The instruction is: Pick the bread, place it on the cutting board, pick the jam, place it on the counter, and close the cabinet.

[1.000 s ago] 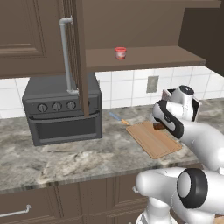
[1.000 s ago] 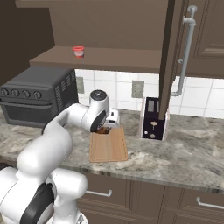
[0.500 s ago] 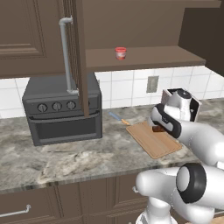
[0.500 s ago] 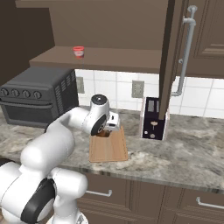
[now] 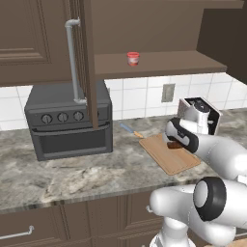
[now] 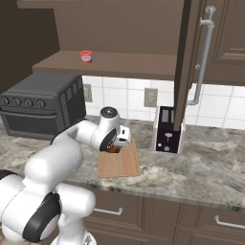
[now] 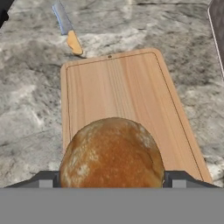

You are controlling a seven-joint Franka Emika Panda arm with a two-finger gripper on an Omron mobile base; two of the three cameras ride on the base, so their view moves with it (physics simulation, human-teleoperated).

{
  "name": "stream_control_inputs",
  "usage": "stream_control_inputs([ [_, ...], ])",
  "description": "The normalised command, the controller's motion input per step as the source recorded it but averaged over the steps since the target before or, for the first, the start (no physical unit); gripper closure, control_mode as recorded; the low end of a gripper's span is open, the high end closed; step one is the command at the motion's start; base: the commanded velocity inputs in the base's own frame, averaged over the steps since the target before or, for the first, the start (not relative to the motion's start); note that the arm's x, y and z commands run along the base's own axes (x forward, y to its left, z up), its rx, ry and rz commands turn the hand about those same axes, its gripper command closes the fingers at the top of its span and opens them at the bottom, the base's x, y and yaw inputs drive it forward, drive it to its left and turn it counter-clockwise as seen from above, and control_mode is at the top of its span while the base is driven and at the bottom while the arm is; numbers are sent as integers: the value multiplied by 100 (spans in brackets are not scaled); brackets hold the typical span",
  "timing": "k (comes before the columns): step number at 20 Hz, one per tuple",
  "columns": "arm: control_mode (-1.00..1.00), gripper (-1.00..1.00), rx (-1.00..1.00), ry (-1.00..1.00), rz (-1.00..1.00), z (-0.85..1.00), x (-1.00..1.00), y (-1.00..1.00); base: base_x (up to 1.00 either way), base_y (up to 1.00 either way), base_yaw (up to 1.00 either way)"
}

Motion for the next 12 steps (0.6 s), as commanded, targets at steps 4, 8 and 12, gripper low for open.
stream_control_inputs([
  [4,-100,100,0,0,0,-20,0,0,0,0,0],
  [8,-100,100,0,0,0,-24,5,0,0,0,0],
  [12,-100,100,0,0,0,-23,8,0,0,0,0],
])
